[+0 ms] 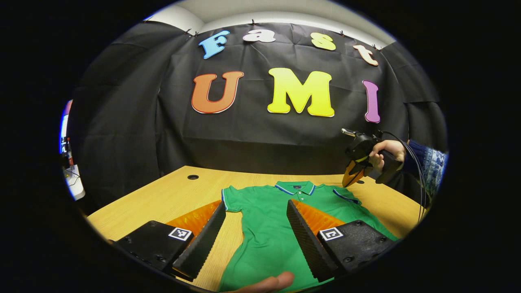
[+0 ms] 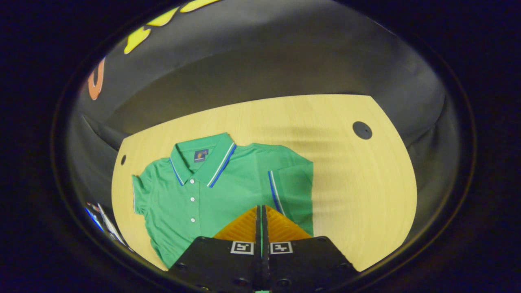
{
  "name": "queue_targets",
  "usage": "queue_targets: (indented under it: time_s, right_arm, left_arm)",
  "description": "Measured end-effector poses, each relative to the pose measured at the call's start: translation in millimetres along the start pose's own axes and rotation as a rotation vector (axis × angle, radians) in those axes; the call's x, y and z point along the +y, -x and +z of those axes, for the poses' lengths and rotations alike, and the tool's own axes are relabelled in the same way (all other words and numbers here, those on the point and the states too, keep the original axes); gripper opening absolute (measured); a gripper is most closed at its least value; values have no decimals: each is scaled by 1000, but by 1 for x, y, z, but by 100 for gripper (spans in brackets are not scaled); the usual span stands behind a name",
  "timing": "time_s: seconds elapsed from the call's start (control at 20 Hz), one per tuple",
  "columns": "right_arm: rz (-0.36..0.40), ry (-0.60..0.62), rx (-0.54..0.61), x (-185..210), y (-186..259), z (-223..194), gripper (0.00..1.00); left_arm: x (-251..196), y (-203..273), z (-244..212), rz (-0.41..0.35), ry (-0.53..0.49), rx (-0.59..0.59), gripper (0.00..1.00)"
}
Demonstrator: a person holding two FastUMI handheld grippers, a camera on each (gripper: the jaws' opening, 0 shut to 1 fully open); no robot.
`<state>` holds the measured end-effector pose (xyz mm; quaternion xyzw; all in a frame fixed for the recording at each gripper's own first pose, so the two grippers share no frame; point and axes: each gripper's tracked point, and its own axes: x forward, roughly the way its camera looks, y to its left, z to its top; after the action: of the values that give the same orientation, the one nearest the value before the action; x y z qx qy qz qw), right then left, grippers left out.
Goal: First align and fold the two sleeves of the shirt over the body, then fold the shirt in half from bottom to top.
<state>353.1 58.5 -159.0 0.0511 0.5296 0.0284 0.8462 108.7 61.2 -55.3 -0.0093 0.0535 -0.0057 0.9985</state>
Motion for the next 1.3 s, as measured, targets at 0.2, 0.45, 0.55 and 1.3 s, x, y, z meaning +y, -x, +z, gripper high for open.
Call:
queue_targets:
  time_s: [0.2,0.45,0.55,1.3]
  right_arm:
    - [-67,43,-16,-8,-12,4,3]
    - [-95,45,24,-26,-31,-2,34]
    - [-112,66,50,-32,-39,-7,38]
    - [-107,23,133,-46,-54,-12,4]
  left_arm:
    - [9,2,-3,9,3,10,98]
    - [8,-2,-8,6,7,20,98]
    - [7,-3,-10,4,11,28,98]
    - [-2,-14,-25,-2,22,89,98]
